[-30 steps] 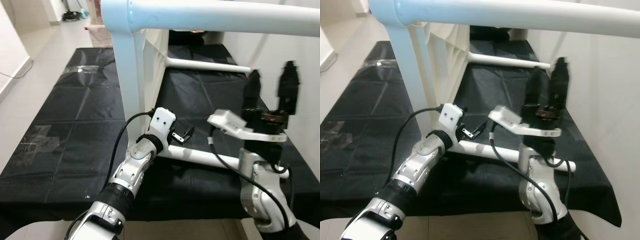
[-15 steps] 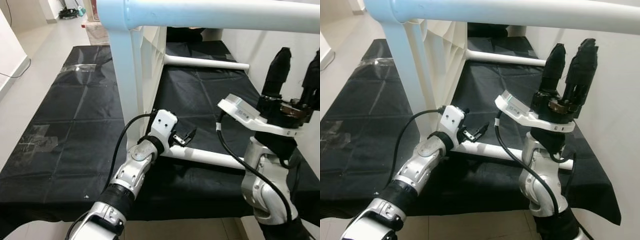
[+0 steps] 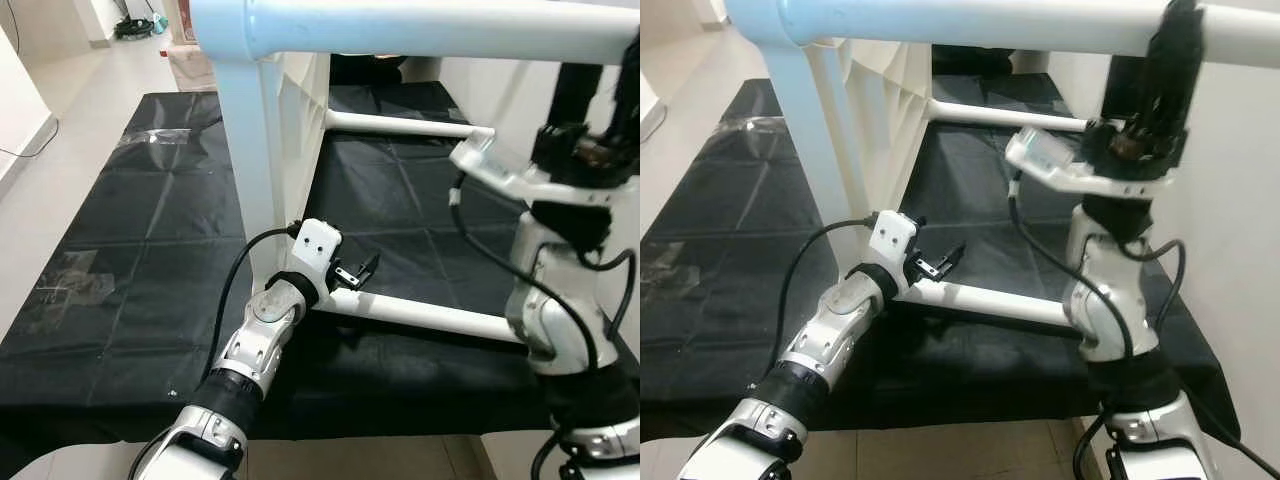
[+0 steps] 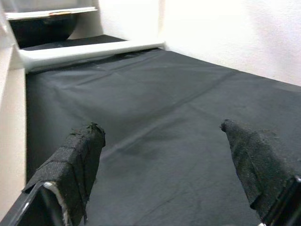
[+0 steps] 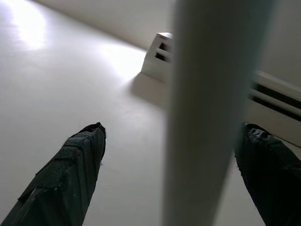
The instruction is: Building children table
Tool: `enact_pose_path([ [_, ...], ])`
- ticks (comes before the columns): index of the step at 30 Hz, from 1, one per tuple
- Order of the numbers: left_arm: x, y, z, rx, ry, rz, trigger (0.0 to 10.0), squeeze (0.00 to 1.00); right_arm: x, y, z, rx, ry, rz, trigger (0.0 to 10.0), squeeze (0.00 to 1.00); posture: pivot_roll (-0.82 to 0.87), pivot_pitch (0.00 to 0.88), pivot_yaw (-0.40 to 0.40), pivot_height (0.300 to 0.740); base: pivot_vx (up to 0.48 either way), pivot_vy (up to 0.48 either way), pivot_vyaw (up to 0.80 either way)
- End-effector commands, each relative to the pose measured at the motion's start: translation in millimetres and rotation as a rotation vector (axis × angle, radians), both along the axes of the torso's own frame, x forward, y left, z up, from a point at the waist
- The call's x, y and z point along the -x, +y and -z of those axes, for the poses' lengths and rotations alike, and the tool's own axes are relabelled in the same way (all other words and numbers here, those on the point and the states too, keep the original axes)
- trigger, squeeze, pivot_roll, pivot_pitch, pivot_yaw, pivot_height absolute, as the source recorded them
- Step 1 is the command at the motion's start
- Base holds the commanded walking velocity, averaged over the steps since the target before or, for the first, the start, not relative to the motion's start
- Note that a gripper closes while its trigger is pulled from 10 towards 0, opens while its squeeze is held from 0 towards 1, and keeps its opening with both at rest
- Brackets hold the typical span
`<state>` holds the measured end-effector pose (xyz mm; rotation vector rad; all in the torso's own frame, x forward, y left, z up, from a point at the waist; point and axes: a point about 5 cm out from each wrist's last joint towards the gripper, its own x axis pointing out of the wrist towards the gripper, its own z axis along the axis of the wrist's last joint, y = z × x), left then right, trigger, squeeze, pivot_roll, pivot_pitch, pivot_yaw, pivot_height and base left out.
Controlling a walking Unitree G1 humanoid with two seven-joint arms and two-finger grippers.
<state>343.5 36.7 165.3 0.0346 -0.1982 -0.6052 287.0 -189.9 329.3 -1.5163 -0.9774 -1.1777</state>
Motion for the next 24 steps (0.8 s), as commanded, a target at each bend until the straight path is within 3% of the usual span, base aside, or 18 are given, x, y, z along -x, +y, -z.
enact_pose_path([
  [1,-1.6,3.6,0,-0.002,-0.003,-0.014,10.0,0.0,-2.6,1.5,-6,0.015,-0.023,-0.013,10.0,0.0,0.09,0.121,-0.024,0.74,0.0,0.0,0.0],
  [12,-4.0,7.9,-3,0.001,-0.014,-0.055,10.0,0.0,-7.9,-1.6,-23,0.025,-0.076,-0.009,10.0,0.0,0.08,0.13,-0.03,0.74,0.0,0.0,0.0],
  [13,-5.3,9.8,-3,0.001,-0.019,-0.073,10.0,0.0,-8.6,-3.3,-25,0.014,-0.08,-0.013,0.0,0.0,0.08,0.13,-0.03,0.74,0.0,0.0,0.0],
  [21,-11.2,19.9,-10,-0.008,-0.05,-0.161,10.0,0.0,-11.8,-5.6,-25,-0.011,-0.065,-0.036,0.0,0.0,0.08,0.132,-0.029,0.74,0.0,0.0,0.0],
  [24,-15.2,30.3,-14,-0.049,-0.082,-0.241,10.0,0.0,-14.2,-7.9,-24,-0.03,-0.053,-0.042,0.0,0.0,0.08,0.132,-0.03,0.74,0.0,0.0,0.0],
])
